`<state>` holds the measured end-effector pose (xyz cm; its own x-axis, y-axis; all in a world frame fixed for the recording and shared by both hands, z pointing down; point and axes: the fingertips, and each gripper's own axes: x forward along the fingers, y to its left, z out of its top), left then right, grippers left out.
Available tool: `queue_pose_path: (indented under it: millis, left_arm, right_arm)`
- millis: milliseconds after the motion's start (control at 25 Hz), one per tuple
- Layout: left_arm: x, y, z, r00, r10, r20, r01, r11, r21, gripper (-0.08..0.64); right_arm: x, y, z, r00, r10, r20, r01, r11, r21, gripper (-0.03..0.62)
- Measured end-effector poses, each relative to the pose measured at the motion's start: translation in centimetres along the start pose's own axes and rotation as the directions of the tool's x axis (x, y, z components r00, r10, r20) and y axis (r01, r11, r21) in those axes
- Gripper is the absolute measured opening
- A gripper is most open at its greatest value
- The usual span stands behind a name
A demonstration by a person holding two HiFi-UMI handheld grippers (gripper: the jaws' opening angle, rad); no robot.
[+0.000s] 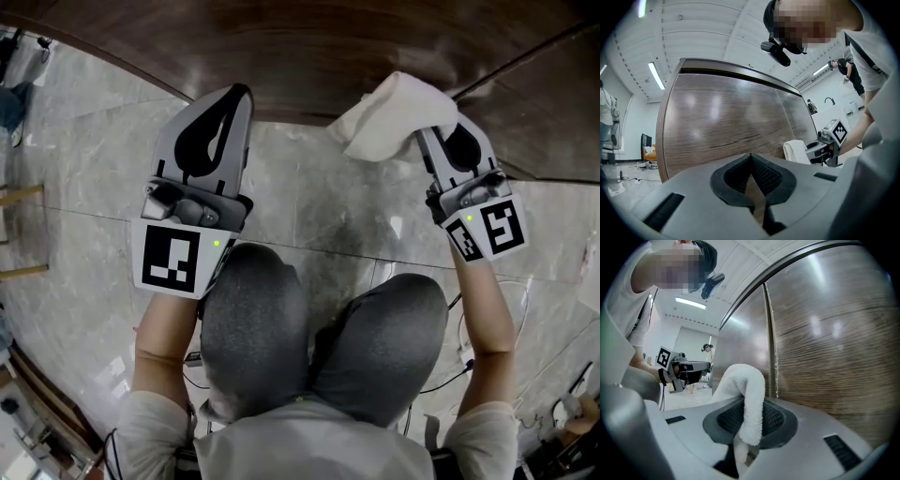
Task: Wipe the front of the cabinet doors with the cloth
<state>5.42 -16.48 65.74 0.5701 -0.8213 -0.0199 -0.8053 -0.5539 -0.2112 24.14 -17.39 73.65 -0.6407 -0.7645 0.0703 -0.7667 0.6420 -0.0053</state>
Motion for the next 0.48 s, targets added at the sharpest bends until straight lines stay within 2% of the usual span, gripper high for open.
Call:
queue_pose_path:
  millis: [200,360,480]
  left_arm:
    - [-0.1,0.7,-0.9,1.000,-0.014,-0.028,0.014,1.000,0.008,0.018]
    - [0.4,1.4,-0.9,1.000,-0.027,0.005,0.027,0.999,0.021,0.018]
    - [0.4,2.0,-1.7,0.999,-0.036,-0.009,0.036,0.999,0.012,0.018]
  right_arm:
    - [-0.1,-0.4,-0.2,1.000,-0.015,0.000,0.015,1.000,0.013,0.080]
    - [-0.3,-0.4,-0.2,0.999,-0.032,-0.003,0.032,0.999,0.030,0.080]
    - [-0.4,-0.2,0.3,0.998,-0.055,-0.003,0.055,0.998,0.017,0.080]
